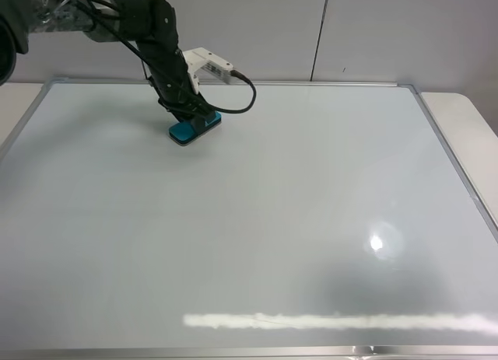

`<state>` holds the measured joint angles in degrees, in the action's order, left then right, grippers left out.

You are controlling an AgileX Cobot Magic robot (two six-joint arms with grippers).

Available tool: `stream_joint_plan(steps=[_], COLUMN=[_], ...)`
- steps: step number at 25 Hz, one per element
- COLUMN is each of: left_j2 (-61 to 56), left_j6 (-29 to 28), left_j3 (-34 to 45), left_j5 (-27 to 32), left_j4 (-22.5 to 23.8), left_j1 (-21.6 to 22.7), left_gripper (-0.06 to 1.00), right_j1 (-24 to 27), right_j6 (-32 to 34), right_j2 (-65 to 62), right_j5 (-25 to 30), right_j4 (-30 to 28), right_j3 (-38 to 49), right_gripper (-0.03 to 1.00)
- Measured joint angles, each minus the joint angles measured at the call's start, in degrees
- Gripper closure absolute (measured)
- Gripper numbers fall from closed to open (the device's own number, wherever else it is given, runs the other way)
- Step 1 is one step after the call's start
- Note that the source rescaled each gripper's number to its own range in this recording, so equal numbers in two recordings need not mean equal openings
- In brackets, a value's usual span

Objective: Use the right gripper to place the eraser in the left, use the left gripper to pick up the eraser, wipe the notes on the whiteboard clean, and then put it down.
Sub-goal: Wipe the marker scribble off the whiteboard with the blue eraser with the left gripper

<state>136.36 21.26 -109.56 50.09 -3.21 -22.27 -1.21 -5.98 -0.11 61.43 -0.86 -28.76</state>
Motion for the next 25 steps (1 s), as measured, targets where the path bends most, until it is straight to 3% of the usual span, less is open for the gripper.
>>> stream_joint_plan(steps=[7, 13, 21, 25], left_j2=[0.47, 0.68, 0.68, 0.68], left_j6=[-0.04, 0.18, 0.46, 0.46], left_j3=[-0.06, -0.08, -0.56, -0.56], left_j5=[-0.10, -0.27, -1.31, -1.09], left_j4=[-0.44, -3.18, -2.87, -3.03], left_j1=[-2.34, 0.30, 9.30, 9.68], left_gripper=[0.93, 0.93, 0.93, 0.93], right_j1=[0.00, 0.00, 0.00, 0.00], right_j6=[0.00, 0.00, 0.00, 0.00], right_j2=[0.00, 0.00, 0.00, 0.00], right_j5=[0.00, 0.00, 0.00, 0.00], right_j4=[0.00, 0.00, 0.00, 0.00], right_j3=[0.00, 0.00, 0.00, 0.00], right_gripper=[-0.03, -0.03, -0.03, -0.03])
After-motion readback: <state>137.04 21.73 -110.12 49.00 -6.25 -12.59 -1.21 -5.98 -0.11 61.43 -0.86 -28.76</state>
